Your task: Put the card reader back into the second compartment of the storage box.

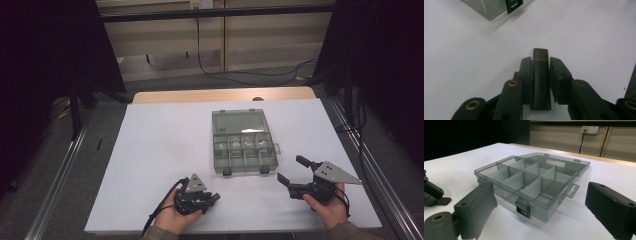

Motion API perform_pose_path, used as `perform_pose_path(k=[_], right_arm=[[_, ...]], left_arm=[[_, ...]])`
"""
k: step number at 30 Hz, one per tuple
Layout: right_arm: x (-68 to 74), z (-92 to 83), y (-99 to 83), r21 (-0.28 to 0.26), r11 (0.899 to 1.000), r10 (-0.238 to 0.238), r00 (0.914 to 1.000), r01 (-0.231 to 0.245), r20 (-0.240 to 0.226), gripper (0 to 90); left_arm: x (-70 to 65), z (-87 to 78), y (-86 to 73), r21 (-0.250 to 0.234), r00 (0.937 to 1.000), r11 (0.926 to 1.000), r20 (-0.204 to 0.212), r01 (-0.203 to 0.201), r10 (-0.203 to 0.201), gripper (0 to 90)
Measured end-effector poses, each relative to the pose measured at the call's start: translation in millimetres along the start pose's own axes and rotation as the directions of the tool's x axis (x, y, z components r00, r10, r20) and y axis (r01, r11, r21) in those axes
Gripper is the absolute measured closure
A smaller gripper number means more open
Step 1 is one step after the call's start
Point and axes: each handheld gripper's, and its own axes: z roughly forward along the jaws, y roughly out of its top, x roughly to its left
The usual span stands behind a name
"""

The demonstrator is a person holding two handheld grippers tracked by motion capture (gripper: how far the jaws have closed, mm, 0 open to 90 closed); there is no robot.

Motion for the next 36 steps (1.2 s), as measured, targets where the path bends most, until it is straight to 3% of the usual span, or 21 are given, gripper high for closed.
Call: perform_pose_path(k=[2, 11, 20, 36], right_arm=[[-0.4, 0.0, 0.0, 0.000, 1.000, -0.002, 1.0000, 0.002, 0.002, 8.3], [1.4, 0.8, 0.8, -0.002, 1.000, -0.008, 1.0000, 0.008, -0.002, 8.5], [1.3, 0.5, 0.7, -0.007, 1.000, -0.005, 0.9999, 0.005, -0.010, 8.5], [1.7, -0.3, 1.2, -0.014, 1.000, 0.001, 0.9999, -0.001, -0.015, 8.5]], left_arm=[[-2.5, 0.1, 0.5, 0.007, 0.9997, 0.9999, -0.017, -0.015, 0.015, 73.6], [-2.0, 0.3, 1.8, 0.012, 0.9998, 0.9999, -0.015, 0.009, -0.009, 73.8], [3.2, -1.3, 5.9, 0.013, 0.9983, 0.9982, 0.002, 0.059, -0.059, 74.0], [14.0, -10.8, 16.3, -0.060, 0.9918, 0.9901, 0.021, 0.127, -0.126, 74.0]])
